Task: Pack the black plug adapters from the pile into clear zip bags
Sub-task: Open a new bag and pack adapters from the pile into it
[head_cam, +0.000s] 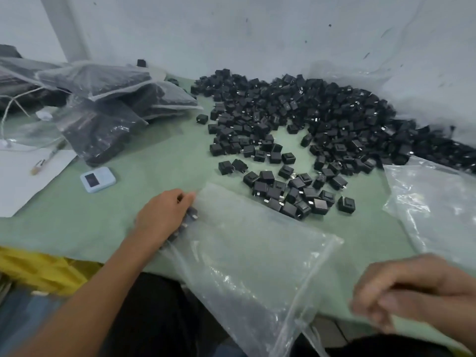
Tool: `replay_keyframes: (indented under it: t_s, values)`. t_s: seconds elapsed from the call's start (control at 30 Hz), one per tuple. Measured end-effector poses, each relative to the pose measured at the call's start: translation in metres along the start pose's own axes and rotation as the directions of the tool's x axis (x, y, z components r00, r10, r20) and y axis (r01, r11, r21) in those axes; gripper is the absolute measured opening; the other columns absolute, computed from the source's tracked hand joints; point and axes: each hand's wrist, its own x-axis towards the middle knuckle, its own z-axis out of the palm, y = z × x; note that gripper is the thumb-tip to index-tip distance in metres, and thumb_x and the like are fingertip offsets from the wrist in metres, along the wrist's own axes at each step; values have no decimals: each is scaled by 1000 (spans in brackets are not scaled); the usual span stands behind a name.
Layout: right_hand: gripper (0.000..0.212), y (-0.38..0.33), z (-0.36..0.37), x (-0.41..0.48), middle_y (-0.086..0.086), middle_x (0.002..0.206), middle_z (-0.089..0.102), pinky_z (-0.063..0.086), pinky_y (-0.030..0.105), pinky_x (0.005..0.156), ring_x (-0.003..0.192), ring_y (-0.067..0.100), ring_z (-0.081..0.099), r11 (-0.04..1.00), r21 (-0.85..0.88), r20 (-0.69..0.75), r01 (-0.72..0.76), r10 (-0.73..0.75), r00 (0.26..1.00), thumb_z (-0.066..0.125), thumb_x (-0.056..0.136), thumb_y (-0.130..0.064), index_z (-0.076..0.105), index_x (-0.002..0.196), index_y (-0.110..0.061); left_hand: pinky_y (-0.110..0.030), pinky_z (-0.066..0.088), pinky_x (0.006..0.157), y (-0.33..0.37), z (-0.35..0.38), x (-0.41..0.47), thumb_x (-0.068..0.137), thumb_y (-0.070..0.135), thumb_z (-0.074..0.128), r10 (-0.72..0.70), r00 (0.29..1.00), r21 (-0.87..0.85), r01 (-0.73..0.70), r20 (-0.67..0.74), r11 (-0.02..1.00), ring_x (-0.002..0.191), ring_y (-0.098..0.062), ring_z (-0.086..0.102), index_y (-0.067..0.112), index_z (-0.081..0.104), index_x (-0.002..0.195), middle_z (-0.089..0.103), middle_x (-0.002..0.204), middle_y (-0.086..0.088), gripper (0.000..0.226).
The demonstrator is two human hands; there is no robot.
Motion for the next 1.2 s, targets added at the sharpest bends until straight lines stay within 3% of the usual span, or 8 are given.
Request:
replay_keyframes:
  t_s: [0.1,0.23,0.37,0.5,0.63,0.8,1.0,1.2]
  values:
    - [41,1,-54,21,2,98,76,58,24,65,78,16,70,978,-203,-503,-55,-56,862,67,88,-55,72,118,-28,-24,40,49,0,1,-1,98,61,40,3,1000,-8,-3,-5,1000,35,-5,56,22,59,71,64,52,15,50]
    - [27,23,-54,136,-12,111,71,54,26,87,96,6,65,830,-515,-355,-216,23,934,66,94,-24,68,120,-31,-25,41,51,-1,0,0,96,63,41,7,1000,-20,-7,-15,1000,40,-6,58,22,61,73,64,54,16,51]
    - [38,55,-47,187,-3,112,56,49,36,85,99,20,54,484,-813,-297,-323,133,946,66,91,-31,51,126,-26,-25,44,51,-1,-1,-2,96,64,41,-5,1000,-54,5,2,999,39,-8,60,23,62,74,66,56,15,51]
    - [35,64,-43,180,-4,109,59,50,38,79,97,20,53,417,-849,-354,-325,8,935,59,93,-33,44,123,-26,-27,48,52,1,-3,-4,97,64,41,-8,1000,-51,8,7,999,40,-9,60,24,62,75,67,56,12,50]
    - [34,58,-59,156,-15,111,62,47,26,81,99,8,58,808,-505,-525,-305,-6,851,57,97,-28,52,131,-30,-33,55,64,1,-3,-2,96,65,41,-2,1000,-30,2,-3,1000,43,-10,61,23,63,75,68,58,9,52]
    - [31,52,-63,139,12,122,62,57,38,93,106,26,66,988,14,-572,-152,133,810,44,104,-13,59,131,-15,-28,49,53,1,-3,-4,97,64,40,5,1000,-35,-5,-4,999,38,-10,59,22,63,74,66,55,10,53]
    - [27,47,-39,52,15,118,70,59,34,83,114,31,66,812,541,-615,218,205,761,60,89,-10,71,113,-6,-32,54,65,4,-7,-5,99,59,41,14,1000,-5,-14,12,1000,48,-14,63,21,62,75,68,59,6,49]
    - [38,62,54,-24,24,113,70,56,33,69,89,37,68,734,652,-133,-189,356,925,72,86,-9,64,123,-6,-37,57,69,8,-8,-6,100,58,41,8,1000,-14,-8,24,1000,53,-18,65,21,62,77,70,65,4,48]
